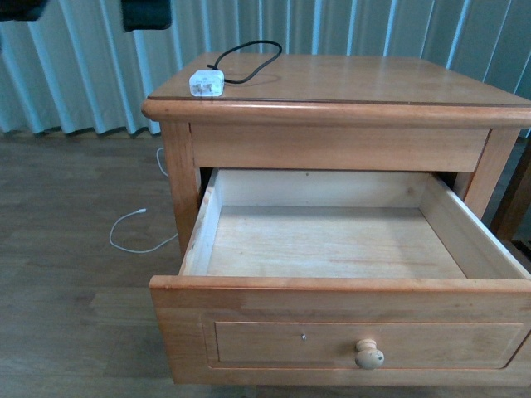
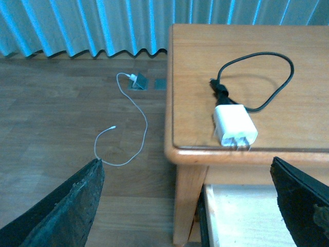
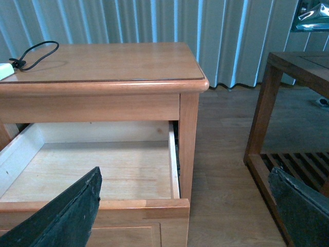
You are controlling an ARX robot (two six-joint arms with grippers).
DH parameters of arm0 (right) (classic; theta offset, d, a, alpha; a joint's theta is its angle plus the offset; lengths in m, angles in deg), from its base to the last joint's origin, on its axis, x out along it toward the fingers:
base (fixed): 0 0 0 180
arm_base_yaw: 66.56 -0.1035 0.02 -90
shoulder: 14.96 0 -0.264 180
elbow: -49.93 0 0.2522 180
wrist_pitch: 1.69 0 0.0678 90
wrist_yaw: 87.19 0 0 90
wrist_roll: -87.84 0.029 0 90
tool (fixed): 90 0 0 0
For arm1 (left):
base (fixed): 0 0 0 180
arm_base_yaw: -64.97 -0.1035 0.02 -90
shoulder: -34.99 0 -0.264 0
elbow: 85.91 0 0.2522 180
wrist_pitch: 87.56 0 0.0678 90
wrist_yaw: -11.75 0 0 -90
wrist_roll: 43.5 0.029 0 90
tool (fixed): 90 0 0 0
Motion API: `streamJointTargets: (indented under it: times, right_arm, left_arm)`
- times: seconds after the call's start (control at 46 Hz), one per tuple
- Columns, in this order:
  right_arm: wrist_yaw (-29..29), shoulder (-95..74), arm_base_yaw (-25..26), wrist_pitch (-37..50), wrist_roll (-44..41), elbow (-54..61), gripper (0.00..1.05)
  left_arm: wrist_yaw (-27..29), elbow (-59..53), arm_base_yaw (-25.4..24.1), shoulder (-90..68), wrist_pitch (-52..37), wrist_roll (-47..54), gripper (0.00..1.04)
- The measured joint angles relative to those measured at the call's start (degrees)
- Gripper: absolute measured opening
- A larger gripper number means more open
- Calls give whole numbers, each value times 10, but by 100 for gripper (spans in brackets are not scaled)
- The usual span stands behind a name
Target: Put charger into drawer
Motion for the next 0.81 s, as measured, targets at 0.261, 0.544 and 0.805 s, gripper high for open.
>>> streamJointTargets:
  times: [0.261, 0.544, 0.805]
  right_arm:
    - [0, 0, 0, 0, 0, 0, 96]
    - [0, 0, 0, 0, 0, 0, 96]
    - [0, 0, 0, 0, 0, 0, 96]
  left_arm:
    - [-18, 161, 24, -180, -11, -2, 99]
    - [24, 264, 27, -288, 11, -10, 99]
    - [39, 299, 25, -330, 24, -15, 99]
